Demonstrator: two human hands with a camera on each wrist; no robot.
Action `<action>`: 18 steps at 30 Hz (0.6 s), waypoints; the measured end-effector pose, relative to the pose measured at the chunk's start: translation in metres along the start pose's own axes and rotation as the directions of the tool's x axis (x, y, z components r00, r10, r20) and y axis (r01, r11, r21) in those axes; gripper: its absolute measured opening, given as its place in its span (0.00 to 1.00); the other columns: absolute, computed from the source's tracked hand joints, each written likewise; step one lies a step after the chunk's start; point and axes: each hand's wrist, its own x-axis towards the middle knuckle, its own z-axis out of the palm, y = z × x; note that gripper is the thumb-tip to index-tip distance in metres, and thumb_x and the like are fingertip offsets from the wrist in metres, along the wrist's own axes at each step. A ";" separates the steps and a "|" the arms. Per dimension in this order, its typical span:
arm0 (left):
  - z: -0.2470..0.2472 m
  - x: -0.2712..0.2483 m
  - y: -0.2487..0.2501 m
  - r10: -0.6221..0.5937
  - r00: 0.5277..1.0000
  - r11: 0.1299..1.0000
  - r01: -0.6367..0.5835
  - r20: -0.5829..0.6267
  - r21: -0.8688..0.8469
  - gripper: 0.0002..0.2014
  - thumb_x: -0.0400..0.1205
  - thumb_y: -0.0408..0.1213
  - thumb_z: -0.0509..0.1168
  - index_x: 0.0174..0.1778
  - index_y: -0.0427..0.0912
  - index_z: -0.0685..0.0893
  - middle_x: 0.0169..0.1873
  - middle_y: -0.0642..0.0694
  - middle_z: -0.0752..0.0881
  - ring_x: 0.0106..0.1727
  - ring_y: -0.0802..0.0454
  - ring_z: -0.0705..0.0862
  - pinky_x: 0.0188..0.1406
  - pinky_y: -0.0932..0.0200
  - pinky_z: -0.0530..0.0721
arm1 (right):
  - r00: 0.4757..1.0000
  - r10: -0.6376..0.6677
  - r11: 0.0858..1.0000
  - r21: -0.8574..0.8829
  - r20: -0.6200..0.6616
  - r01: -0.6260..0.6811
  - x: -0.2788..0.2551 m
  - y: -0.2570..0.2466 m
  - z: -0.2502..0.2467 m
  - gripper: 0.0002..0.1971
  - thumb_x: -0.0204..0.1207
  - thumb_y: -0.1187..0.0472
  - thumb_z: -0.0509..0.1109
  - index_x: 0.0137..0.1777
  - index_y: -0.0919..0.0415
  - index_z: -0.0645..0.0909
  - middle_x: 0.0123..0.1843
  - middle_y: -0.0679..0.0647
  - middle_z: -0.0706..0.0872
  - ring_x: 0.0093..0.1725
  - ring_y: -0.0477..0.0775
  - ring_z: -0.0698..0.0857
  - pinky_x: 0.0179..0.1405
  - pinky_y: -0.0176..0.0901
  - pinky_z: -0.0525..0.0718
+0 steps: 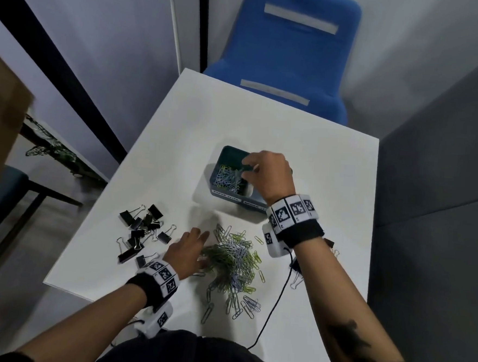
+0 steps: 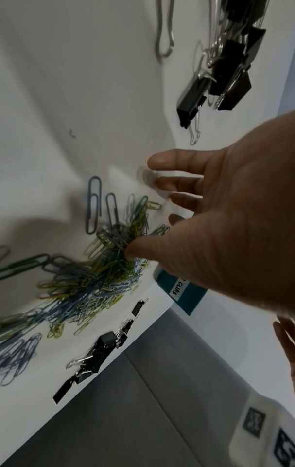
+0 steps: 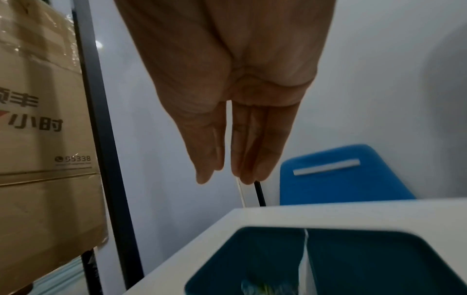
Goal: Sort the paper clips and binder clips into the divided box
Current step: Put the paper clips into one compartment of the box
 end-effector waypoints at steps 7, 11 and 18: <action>0.005 0.021 0.016 0.039 0.997 0.999 -0.037 0.066 -0.028 0.48 0.77 0.63 0.63 0.84 0.49 0.43 0.85 0.47 0.41 0.83 0.44 0.48 0.79 0.39 0.58 | 0.972 0.126 0.992 -0.044 0.199 -0.119 -0.087 0.058 0.076 0.13 0.74 0.56 0.76 0.57 0.55 0.86 0.54 0.53 0.89 0.49 0.52 0.87 0.53 0.47 0.87; 0.013 0.026 0.032 0.134 0.986 0.984 -0.145 0.097 0.106 0.47 0.78 0.70 0.54 0.84 0.46 0.42 0.84 0.44 0.39 0.84 0.43 0.41 0.80 0.37 0.56 | 0.870 0.314 0.948 -0.172 0.379 -0.268 -0.127 0.098 0.114 0.36 0.73 0.47 0.74 0.77 0.57 0.65 0.78 0.59 0.68 0.75 0.60 0.70 0.68 0.54 0.76; 0.025 0.003 0.039 0.339 0.921 0.908 -0.374 0.193 0.189 0.43 0.82 0.62 0.55 0.84 0.42 0.44 0.84 0.43 0.41 0.85 0.46 0.41 0.82 0.41 0.51 | 0.855 0.160 0.983 -0.156 0.494 -0.094 -0.157 0.098 0.148 0.46 0.75 0.38 0.66 0.85 0.54 0.47 0.87 0.56 0.43 0.85 0.59 0.44 0.82 0.60 0.58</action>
